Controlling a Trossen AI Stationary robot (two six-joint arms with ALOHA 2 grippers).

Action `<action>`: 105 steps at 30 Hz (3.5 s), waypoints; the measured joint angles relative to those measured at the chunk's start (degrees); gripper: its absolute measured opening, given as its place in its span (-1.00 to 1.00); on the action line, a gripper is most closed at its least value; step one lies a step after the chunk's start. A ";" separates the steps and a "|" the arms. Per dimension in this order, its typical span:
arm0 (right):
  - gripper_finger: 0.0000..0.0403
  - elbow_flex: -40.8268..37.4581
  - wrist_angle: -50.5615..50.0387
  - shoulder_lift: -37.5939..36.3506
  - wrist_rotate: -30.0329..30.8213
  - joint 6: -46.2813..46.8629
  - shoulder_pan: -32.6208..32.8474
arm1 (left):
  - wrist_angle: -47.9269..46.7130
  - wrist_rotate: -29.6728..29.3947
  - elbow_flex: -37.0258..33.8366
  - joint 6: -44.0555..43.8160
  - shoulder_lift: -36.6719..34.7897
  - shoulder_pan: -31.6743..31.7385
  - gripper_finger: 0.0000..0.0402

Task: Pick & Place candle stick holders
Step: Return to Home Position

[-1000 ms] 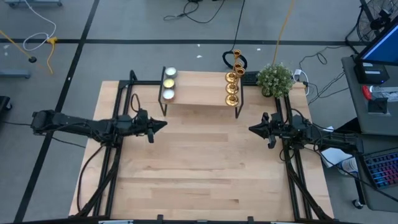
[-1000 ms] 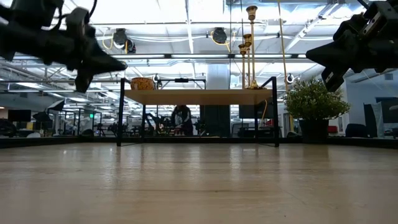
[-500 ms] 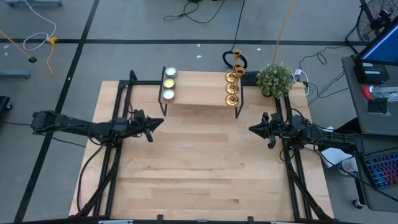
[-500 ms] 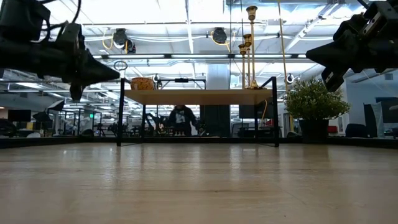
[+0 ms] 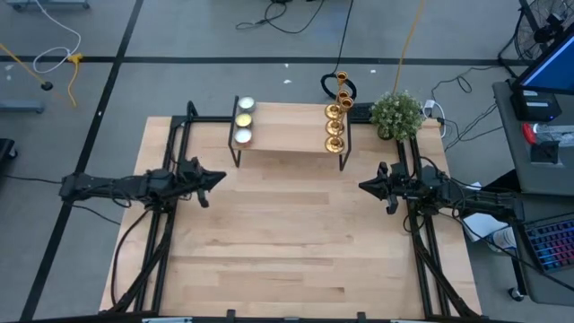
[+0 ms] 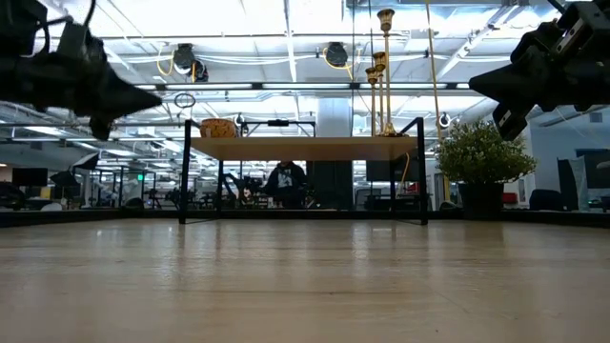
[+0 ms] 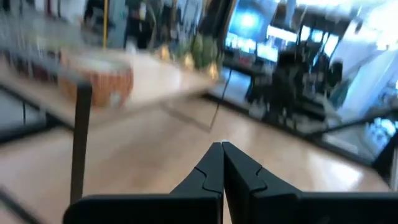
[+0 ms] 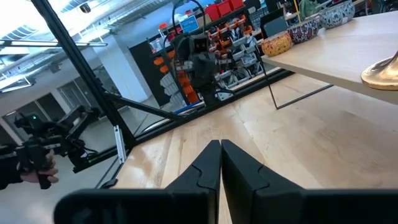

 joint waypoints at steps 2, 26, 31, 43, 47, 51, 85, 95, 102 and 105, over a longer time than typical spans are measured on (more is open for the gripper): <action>-0.97 0.00 0.00 -0.01 -0.01 0.01 -0.01 | -7.28 1.56 0.06 -1.99 -3.83 0.02 -1.00; -0.96 0.00 0.00 0.00 0.01 -0.31 -0.01 | -11.27 18.48 0.37 16.04 -6.79 6.48 -0.92; -0.97 0.00 -0.01 0.00 -0.95 -8.86 0.00 | -11.27 18.29 0.37 16.22 -6.77 7.59 -0.91; -0.98 0.02 -2.43 1.03 2.07 -24.21 -0.02 | -10.63 18.24 0.28 17.41 -6.77 8.18 -0.91; -0.98 0.02 -2.64 1.58 1.74 -24.30 0.00 | -10.63 18.22 0.28 21.87 -6.77 8.18 -0.91; -0.98 0.02 -2.78 1.60 1.70 -23.94 -0.02 | -10.62 18.22 0.28 26.84 -6.77 8.18 -0.91; -0.96 0.02 -3.02 1.60 1.57 -24.03 -0.02 | -10.45 18.31 0.27 27.41 -6.77 8.18 -0.90; -0.96 0.02 -3.02 1.60 1.57 -24.03 -0.02 | -10.45 18.35 0.26 27.41 -6.77 8.18 -0.90; -0.96 0.02 -3.01 1.60 1.57 -24.03 -0.02 | -10.44 18.35 0.26 27.41 -6.77 8.18 -0.90; -0.96 0.02 -2.99 1.60 1.57 -24.03 -0.02 | -10.44 18.35 0.26 27.41 -6.77 8.18 -0.90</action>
